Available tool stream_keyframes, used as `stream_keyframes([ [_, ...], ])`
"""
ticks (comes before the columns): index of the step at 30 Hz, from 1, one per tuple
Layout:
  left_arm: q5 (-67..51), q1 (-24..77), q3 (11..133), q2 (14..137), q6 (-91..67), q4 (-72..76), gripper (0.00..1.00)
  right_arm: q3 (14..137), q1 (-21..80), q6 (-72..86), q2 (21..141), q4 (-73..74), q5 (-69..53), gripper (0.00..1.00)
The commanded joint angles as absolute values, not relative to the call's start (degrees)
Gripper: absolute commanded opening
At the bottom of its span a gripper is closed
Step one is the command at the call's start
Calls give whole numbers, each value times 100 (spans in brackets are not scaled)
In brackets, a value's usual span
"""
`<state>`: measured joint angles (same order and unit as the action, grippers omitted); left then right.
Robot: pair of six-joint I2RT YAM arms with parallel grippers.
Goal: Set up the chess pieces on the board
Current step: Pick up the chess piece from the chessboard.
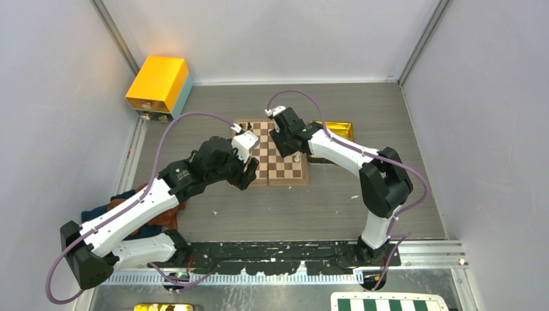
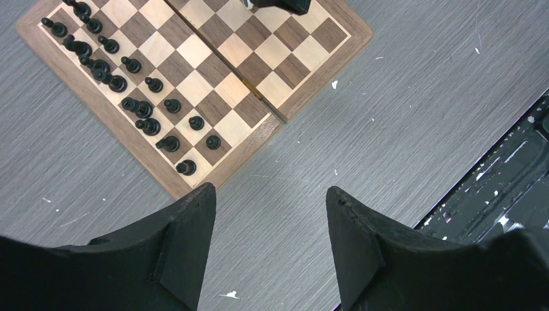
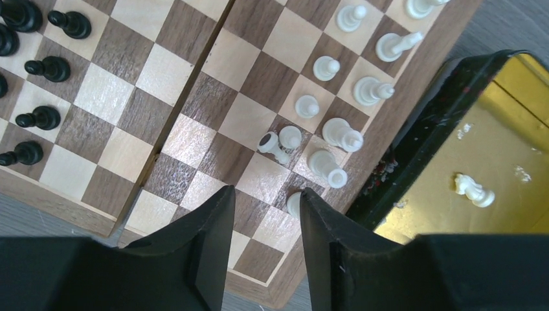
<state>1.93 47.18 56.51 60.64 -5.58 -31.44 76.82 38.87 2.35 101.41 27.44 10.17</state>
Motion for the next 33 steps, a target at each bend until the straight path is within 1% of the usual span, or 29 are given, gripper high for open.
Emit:
stream_keyframes([
  [1,211,4693,5742,6028,-563,-2817,64,7812,3889,77,10313,2673,771,48],
  [33,26,4503,5691,6204,-501,-2712,64,7992,3891,136,10846,2418,820,48],
])
